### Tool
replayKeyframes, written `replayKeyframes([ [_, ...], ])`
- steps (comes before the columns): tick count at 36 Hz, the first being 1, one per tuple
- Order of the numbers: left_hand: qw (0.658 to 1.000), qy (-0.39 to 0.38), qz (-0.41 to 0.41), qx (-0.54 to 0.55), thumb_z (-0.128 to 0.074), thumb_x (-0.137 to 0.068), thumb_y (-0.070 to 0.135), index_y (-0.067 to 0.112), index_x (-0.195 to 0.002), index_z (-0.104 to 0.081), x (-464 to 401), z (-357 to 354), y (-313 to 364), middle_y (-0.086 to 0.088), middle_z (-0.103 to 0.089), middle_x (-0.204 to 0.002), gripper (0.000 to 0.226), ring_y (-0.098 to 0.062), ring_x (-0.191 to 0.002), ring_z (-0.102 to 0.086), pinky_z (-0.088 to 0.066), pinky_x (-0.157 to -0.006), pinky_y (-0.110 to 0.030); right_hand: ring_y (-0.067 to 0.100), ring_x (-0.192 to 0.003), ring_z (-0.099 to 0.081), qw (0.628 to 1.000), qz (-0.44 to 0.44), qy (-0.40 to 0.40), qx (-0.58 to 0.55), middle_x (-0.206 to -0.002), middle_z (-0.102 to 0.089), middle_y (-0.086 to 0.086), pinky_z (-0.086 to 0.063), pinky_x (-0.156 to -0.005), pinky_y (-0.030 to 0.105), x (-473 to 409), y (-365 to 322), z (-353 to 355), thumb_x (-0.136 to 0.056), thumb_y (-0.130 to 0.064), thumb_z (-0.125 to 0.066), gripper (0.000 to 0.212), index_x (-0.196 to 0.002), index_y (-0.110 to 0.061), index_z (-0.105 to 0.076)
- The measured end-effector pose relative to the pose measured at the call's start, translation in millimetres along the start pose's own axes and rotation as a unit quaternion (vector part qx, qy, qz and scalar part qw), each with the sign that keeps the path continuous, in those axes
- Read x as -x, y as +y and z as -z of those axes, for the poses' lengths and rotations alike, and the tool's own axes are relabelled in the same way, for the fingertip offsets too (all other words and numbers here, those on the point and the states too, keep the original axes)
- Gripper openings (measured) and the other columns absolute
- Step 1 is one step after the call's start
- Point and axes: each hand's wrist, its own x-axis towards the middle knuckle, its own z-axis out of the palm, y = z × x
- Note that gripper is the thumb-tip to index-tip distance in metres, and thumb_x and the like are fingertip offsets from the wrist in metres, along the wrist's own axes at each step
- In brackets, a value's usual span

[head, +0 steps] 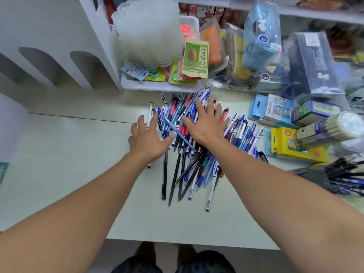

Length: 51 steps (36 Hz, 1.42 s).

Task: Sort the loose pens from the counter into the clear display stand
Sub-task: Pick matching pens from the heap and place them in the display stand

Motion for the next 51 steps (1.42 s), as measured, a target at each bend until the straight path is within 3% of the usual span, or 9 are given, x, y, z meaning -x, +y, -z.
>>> replayKeyframes([
  [6,0.998,-0.066,-0.017,-0.011,-0.056,-0.086,0.073,0.045,-0.157,0.011,-4,-18,3,0.001,0.019,-0.168,0.102,-0.033,-0.154,0.012,-0.001,-0.123,-0.057,0.034,-0.156,0.011,0.998,-0.046,-0.013,-0.048,-0.171,0.001,-0.001,0.002,-0.115,0.075,-21,-11,1,-0.090,-0.071,-0.051,0.086,-0.160,-0.040,-0.011],
  [14,0.996,-0.065,-0.044,-0.052,-0.053,-0.099,0.052,0.034,-0.160,0.007,-3,-20,-5,0.005,0.024,-0.166,0.088,-0.033,-0.154,0.013,-0.001,-0.124,-0.053,0.036,-0.155,0.011,0.995,-0.081,-0.049,-0.038,-0.171,0.001,0.002,-0.001,-0.116,0.074,-24,-25,6,-0.097,-0.060,-0.049,0.086,-0.162,-0.032,-0.001],
  [20,0.994,-0.068,-0.066,-0.053,-0.055,-0.099,0.049,0.030,-0.161,0.006,10,-16,-21,0.003,0.019,-0.168,0.089,-0.031,-0.155,0.009,-0.005,-0.126,-0.048,0.032,-0.156,0.012,0.997,-0.059,-0.044,-0.018,-0.171,0.001,0.001,0.000,-0.117,0.072,5,-32,-10,-0.098,-0.061,-0.047,0.085,-0.162,-0.032,0.001],
  [28,0.995,-0.065,-0.071,0.015,-0.057,-0.095,0.024,0.024,-0.162,-0.003,36,-20,-33,-0.002,0.009,-0.170,0.086,-0.029,-0.156,0.004,-0.007,-0.126,-0.043,0.032,-0.156,0.013,0.996,-0.023,-0.068,-0.054,-0.171,0.004,-0.001,0.000,-0.118,0.072,32,-40,-21,-0.101,-0.057,-0.045,0.078,-0.162,-0.033,-0.003],
  [32,0.995,0.041,-0.030,0.083,-0.050,-0.098,0.023,0.017,-0.160,-0.020,52,-17,-28,-0.008,-0.010,-0.168,0.068,-0.032,-0.153,-0.008,-0.016,-0.124,-0.049,0.027,-0.157,0.008,0.996,0.004,0.020,-0.087,-0.171,0.003,-0.004,-0.003,-0.121,0.066,57,-13,-2,-0.102,-0.059,-0.040,0.069,-0.161,-0.036,-0.013],
  [36,0.992,0.080,0.065,0.065,-0.061,-0.088,0.061,0.012,-0.156,-0.020,80,-24,-22,-0.014,-0.017,-0.162,0.093,-0.036,-0.147,-0.017,-0.028,-0.115,-0.054,0.027,-0.157,0.005,0.972,-0.166,0.163,-0.041,-0.171,-0.002,0.000,-0.002,-0.122,0.064,99,53,6,-0.100,-0.064,-0.037,0.074,-0.162,-0.032,-0.012],
  [40,0.993,0.034,0.105,0.030,-0.063,-0.071,0.083,0.005,-0.156,-0.013,99,-42,-22,-0.017,-0.019,-0.159,0.126,-0.040,-0.142,-0.024,-0.031,-0.114,-0.053,0.032,-0.156,0.005,0.950,-0.283,0.124,-0.034,-0.170,0.000,0.008,-0.006,-0.122,0.063,136,104,-10,-0.095,-0.074,-0.033,0.088,-0.163,-0.026,-0.006],
  [45,0.997,0.007,0.063,0.048,-0.078,-0.063,0.076,0.006,-0.157,-0.009,101,-48,-11,-0.015,-0.021,-0.155,0.135,-0.039,-0.139,-0.028,-0.037,-0.111,-0.048,0.034,-0.153,-0.010,0.930,-0.341,0.118,-0.067,-0.166,-0.013,0.018,-0.016,-0.120,0.058,143,116,-17,-0.092,-0.077,-0.037,0.097,-0.162,-0.017,-0.007],
  [51,0.996,-0.023,0.055,0.064,-0.088,-0.067,0.056,0.007,-0.153,-0.020,89,-38,4,-0.016,-0.024,-0.149,0.120,-0.039,-0.136,-0.033,-0.042,-0.105,-0.044,0.035,-0.136,-0.030,0.935,-0.346,0.071,-0.041,-0.151,-0.029,0.016,-0.033,-0.105,0.054,132,85,-16,-0.091,-0.076,-0.040,0.099,-0.157,-0.005,-0.020],
])
